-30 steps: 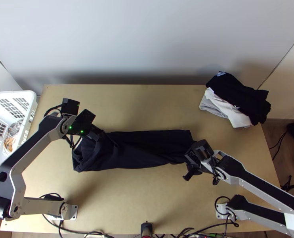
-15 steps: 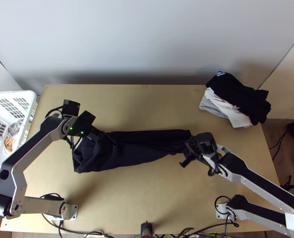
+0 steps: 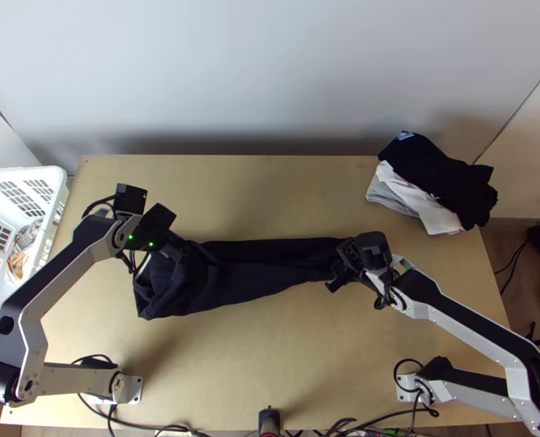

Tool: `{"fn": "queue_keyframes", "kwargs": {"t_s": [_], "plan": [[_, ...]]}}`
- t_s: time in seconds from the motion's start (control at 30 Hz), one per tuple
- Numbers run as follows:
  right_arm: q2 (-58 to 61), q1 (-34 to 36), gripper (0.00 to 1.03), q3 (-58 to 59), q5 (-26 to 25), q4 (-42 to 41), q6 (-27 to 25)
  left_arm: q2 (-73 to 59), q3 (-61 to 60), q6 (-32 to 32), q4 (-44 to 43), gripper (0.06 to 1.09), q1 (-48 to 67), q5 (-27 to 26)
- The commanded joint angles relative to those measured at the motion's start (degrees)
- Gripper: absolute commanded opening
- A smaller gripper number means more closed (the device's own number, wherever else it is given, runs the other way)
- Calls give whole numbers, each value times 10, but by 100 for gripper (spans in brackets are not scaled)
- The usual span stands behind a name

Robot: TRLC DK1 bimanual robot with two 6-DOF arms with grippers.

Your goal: Fold the t-shirt

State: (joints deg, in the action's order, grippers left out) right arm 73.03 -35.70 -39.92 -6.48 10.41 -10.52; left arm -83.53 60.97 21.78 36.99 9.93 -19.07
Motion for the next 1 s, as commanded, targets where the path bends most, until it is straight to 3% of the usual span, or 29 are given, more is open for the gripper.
{"fn": "queue_keyframes", "kwargs": {"t_s": [0.0, 0.13, 0.33, 0.43, 0.5, 0.6, 0.73, 0.97], "plan": [[-23, 6, 99, -13, 2, 52, 1, 6, -4, 5, 1, 9, -3, -1], [-47, 13, 98, -65, 19, 148, 24, 7, -9, 5, 1, 9, -3, -1], [0, 43, 98, -186, 188, 383, 67, 7, -10, 5, -1, 9, 4, -1], [33, 42, 93, -221, 256, 475, 75, 7, -9, 4, -1, 9, 5, -1], [49, 34, 93, -234, 273, 516, 79, 6, -8, 4, -1, 9, 5, -1], [65, 27, 92, -234, 286, 532, 81, 5, -7, 4, -1, 9, 7, -1], [92, 29, 71, -219, 286, 529, 79, 5, -7, 1, -2, 9, 11, 0], [99, 34, 70, -172, 246, 433, 70, 6, -7, 2, -2, 9, 5, 1]]}}
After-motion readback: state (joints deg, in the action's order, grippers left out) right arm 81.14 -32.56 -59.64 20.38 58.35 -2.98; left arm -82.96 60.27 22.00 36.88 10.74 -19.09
